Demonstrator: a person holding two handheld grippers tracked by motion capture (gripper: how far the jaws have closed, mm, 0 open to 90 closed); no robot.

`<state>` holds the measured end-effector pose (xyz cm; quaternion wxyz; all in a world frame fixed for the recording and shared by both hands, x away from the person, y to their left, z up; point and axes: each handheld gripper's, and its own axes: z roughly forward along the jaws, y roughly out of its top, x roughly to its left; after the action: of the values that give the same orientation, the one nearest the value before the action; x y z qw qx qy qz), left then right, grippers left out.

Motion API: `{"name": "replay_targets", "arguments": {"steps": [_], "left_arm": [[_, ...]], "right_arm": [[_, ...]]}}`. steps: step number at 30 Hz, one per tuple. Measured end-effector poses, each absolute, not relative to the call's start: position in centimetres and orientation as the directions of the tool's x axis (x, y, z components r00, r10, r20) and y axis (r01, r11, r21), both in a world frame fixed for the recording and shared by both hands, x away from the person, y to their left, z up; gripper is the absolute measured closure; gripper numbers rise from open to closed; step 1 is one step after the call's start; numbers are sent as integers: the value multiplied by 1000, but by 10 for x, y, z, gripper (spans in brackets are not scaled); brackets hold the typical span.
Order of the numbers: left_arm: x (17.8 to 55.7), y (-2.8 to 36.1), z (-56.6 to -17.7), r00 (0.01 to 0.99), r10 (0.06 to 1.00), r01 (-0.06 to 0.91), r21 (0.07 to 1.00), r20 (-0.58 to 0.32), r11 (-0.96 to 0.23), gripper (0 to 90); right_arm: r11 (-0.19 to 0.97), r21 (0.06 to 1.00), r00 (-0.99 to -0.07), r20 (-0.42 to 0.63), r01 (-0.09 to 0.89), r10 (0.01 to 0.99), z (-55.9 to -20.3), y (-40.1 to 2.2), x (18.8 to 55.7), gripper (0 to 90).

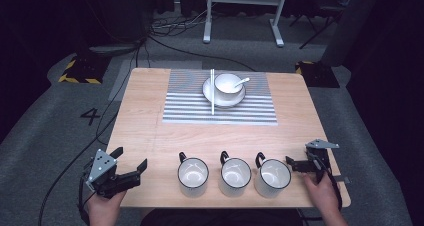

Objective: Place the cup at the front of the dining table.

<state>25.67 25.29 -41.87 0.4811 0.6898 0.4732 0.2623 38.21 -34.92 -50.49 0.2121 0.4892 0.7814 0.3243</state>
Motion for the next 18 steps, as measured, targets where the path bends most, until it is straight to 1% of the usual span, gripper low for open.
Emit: {"name": "replay_targets", "arguments": {"steps": [5,10,14,18], "left_arm": [[253,249,-412,436,896,393,913,-82,-108,118],[250,243,-407,448,889,391,914,-91,-104,118],[246,235,-401,463,882,383,917,-86,-111,116],[244,223,-396,498,864,388,911,-79,-140,111]], "right_arm": [[311,714,-432,-14,628,902,-505,-349,382,4],[311,714,-431,-14,627,902,-505,-349,382,4],[311,714,-431,-14,627,902,-505,-349,382,4],[311,714,-431,-14,627,902,-505,-349,382,4]]}}
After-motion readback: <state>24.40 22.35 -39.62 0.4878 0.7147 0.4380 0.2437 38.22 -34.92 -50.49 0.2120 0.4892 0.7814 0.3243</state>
